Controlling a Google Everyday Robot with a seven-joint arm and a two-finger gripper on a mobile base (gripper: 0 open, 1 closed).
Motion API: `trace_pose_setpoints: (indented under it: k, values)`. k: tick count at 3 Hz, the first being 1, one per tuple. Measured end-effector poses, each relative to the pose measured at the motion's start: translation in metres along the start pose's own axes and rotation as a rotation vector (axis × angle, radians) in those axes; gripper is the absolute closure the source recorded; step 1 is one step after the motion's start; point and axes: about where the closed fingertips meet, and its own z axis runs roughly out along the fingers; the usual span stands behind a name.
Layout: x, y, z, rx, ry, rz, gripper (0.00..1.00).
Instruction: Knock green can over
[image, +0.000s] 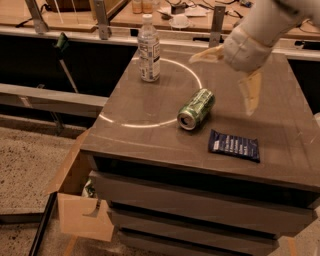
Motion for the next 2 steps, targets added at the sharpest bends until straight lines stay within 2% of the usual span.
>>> trace_pose_setpoints:
  k: [1,2]
  values:
    - [0.0268,-0.0002,-0.0697,0.153,0.181,0.061,0.0]
    - [0.0271,-0.0053,-0.0689,0.164,0.185,0.056,0.0]
